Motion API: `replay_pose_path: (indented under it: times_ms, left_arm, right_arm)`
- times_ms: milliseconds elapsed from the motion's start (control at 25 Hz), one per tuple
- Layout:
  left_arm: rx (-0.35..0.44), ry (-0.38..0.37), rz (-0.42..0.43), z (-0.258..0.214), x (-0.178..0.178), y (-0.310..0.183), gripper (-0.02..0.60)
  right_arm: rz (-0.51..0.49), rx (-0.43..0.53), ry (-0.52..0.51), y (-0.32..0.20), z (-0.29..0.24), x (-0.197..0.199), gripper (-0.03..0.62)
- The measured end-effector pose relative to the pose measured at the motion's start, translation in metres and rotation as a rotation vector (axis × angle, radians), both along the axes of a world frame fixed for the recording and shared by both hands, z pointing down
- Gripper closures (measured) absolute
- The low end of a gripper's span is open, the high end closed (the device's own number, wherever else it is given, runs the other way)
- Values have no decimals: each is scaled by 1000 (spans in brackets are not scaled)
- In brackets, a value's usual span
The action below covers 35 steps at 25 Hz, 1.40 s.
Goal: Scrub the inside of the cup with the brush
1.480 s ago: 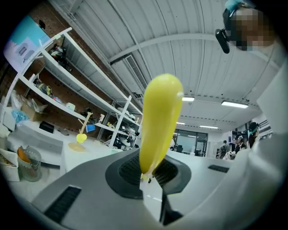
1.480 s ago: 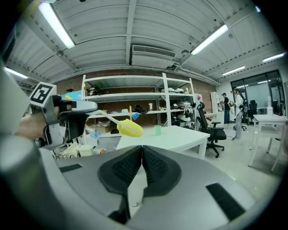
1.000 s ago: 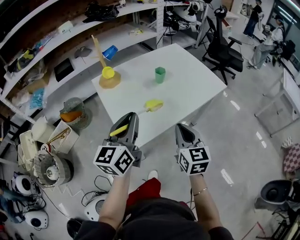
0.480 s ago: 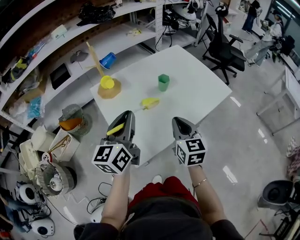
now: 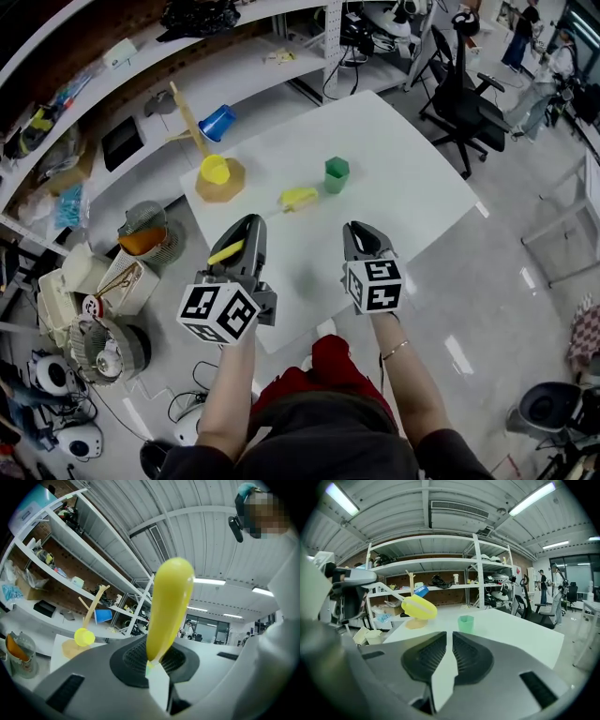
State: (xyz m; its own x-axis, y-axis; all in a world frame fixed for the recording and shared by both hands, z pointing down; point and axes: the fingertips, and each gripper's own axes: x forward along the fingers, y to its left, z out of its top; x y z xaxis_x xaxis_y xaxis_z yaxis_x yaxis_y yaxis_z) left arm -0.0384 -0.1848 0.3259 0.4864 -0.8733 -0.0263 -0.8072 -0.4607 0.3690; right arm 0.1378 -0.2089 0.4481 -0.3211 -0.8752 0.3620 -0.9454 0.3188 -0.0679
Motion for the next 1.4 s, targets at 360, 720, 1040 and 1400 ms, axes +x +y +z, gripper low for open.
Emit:
replay_pose_path:
  times_ms: [360,720,1040,1400]
  left_arm:
    - [-24,-20,-49,10,18,-56,543]
    - [-59,-19,-94,21,23,-104,543]
    - [-80,-14,-117,32,18,-132,543]
    - [-108,-4,-128,45,10,-152,543]
  right_arm:
    - [-16,-81,1,-76,39,18,350]
    - [-61,-124,79,-139,67,10,287]
    - [-53,-153,140,-177,98,1,276]
    - [-27,-167,139,-200,112,-1,278]
